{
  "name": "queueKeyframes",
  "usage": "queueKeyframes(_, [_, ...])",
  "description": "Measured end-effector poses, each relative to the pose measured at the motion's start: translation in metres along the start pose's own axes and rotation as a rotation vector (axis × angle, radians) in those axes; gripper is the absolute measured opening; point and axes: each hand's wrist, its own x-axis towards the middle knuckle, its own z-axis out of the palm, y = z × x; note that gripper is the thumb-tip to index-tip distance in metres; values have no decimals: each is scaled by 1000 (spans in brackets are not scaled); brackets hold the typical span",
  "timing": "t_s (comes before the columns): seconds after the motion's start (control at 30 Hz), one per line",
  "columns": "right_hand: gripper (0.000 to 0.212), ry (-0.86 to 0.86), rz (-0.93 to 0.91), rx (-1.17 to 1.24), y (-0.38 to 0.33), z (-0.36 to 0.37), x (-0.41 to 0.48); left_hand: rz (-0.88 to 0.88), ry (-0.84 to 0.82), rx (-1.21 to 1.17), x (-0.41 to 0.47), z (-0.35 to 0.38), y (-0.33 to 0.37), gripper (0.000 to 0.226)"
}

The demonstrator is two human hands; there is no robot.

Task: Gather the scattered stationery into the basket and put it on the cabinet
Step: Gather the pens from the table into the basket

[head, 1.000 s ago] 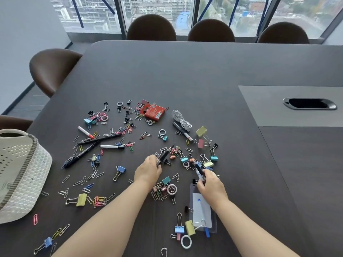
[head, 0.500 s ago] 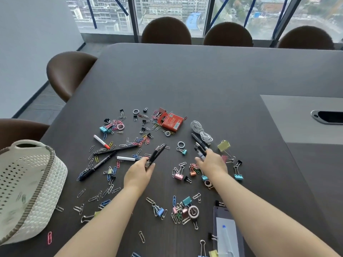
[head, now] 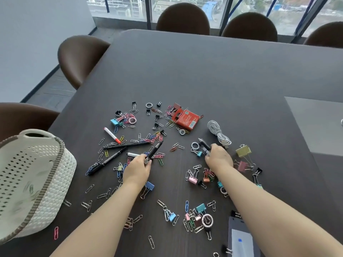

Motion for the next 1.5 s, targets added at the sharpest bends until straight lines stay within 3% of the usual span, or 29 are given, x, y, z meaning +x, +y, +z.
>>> queueKeyframes(0.37, [11, -106, -183, 116, -72, 20, -60, -119, 70, 116, -17, -56, -65, 22])
queueKeyframes(0.57, [27, -92, -252, 108, -104, 34, -71, -115, 36, 162, 5, -71, -90, 32])
queueKeyframes(0.83, [24, -82, -329, 39, -146, 47, -62, -155, -43, 176, 33, -64, -98, 29])
queueKeyframes(1.0, [26, -143, -381, 4, -174, 61, -50, -117, 43, 124, 29, -64, -96, 26])
queueKeyframes(1.17, [23, -167, -364, -47, -181, 72, -41, -108, 94, -58, 30, -69, -91, 16])
queueKeyframes(1.3, [15, -92, -313, 32, -164, 64, -38, -57, 35, -4, 45, -67, -81, 11])
queueKeyframes(1.5, [22, -59, -169, 95, -125, 40, -25, 96, -83, 56, 81, -64, -61, 27])
